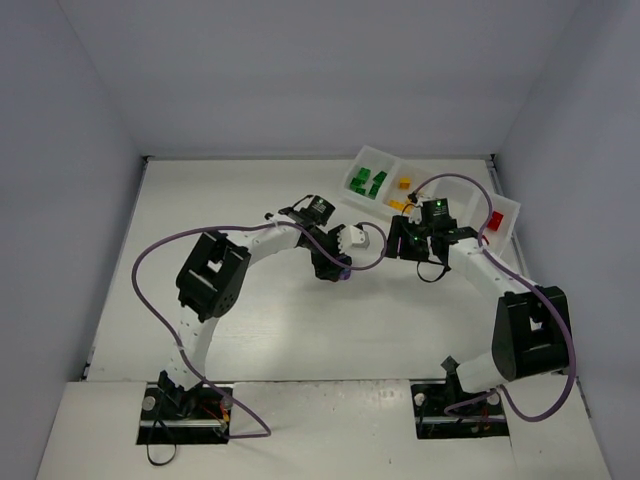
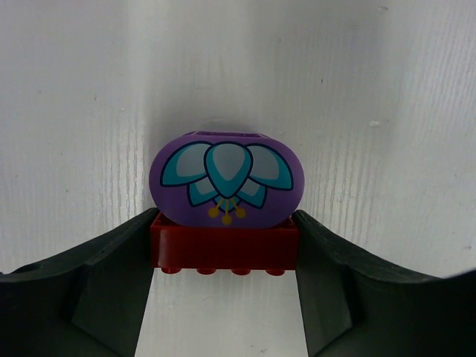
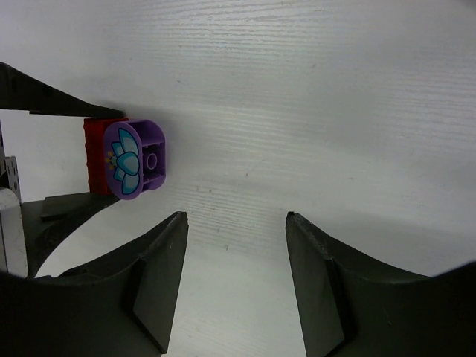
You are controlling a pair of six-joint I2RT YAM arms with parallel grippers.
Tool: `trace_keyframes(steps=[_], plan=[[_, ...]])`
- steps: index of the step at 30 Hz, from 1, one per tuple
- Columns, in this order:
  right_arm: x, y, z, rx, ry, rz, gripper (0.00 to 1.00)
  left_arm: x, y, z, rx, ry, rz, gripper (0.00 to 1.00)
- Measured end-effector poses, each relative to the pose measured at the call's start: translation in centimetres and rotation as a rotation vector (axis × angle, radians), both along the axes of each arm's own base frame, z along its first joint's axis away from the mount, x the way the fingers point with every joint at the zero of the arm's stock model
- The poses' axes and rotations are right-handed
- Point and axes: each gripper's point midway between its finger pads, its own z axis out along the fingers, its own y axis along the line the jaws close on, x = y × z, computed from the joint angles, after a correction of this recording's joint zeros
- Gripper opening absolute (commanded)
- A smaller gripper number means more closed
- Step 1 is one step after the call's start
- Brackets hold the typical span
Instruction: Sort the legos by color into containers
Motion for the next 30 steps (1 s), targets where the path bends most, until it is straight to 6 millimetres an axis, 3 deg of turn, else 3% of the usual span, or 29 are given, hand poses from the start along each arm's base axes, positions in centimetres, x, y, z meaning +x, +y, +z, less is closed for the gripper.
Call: trace_keyframes(steps=[1, 2, 5, 6, 9, 13, 14, 18, 22, 24, 27, 30], plan=[[-0.1, 0.0, -0.1, 0.002, 0.002, 0.002, 0.52, 0.0, 0.0, 0.0, 0.0, -0.002, 0.0, 0.58], [-0.1, 0.1, -0.1, 0.003, 0.003, 0.003, 0.52, 0.0, 0.0, 0.0, 0.0, -0.001, 0.001, 0.47], [-0.3, 0.2, -0.2, 0.012, 0.008, 0.01, 0.52, 0.1, -0.1, 0.0, -0.004, -0.003, 0.002, 0.28], [-0.3, 0.3, -0.2, 0.015, 0.01, 0.012, 0.52, 0.1, -0.1, 0.0, -0.007, -0.006, 0.003, 0.16], [-0.4, 0.6, -0.3, 0.029, 0.017, 0.019, 0.52, -0.1, 0.1, -0.1, -0.014, -0.016, 0.011, 0.09], [-0.6, 1.2, -0.2, 0.072, 0.037, 0.02, 0.53, -0.9, 1.1, 0.4, -0.015, -0.024, 0.053, 0.08], [-0.6, 1.5, -0.1, 0.09, 0.047, 0.017, 0.58, -1.0, 1.3, 0.8, -0.023, -0.04, 0.068, 0.08], [0.3, 3.4, 1.5, 0.189, 0.063, 0.041, 0.67, -0.6, 1.5, 4.6, -0.101, -0.129, 0.126, 0.08], [1.5, 5.6, 4.8, 0.279, 0.023, 0.107, 0.78, 0.5, 0.7, 10.0, -0.223, -0.245, 0.167, 0.08], [2.0, 6.7, 6.9, 0.318, -0.015, 0.154, 0.79, 0.8, 0.5, 12.1, -0.272, -0.285, 0.181, 0.08], [2.4, 8.1, 10.1, 0.379, -0.073, 0.233, 0.79, 0.8, 0.5, 14.3, -0.331, -0.33, 0.2, 0.08], [2.1, 9.4, 12.0, 0.419, -0.104, 0.305, 0.79, 0.6, 0.7, 15.3, -0.361, -0.345, 0.216, 0.08]])
